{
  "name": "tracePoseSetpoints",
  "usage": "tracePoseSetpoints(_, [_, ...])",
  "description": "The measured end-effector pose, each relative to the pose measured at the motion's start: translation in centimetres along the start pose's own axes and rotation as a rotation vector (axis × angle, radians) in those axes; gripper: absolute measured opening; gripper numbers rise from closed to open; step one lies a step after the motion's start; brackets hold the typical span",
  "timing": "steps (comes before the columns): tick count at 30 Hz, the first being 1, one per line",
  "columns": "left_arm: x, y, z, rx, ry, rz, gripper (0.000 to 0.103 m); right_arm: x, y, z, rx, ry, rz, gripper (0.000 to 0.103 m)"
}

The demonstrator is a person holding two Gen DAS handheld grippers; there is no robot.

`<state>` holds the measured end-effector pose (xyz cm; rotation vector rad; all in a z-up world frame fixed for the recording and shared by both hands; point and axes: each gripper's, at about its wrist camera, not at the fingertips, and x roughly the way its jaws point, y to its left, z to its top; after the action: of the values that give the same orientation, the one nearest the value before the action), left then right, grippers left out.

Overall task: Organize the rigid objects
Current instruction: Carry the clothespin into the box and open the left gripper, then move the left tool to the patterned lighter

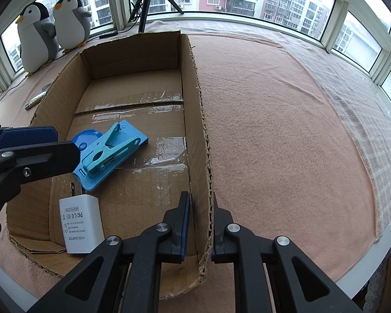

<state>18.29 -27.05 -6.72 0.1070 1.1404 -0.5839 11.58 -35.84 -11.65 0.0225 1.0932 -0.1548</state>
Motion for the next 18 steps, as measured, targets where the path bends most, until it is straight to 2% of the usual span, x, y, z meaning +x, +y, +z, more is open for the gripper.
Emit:
tracePoseSetpoints(10, [-2.5, 1.9, -0.5, 0.018, -0.041, 0.028, 0.046, 0.0, 0.0, 0.0, 0.000, 0.000, -0.001, 0.012])
tracePoseSetpoints(18, [-4.9, 7.2, -0.5, -0.028, -0.072, 0.097, 0.046, 0.0, 0.1, 0.0, 0.000, 0.001, -0.001, 0.013])
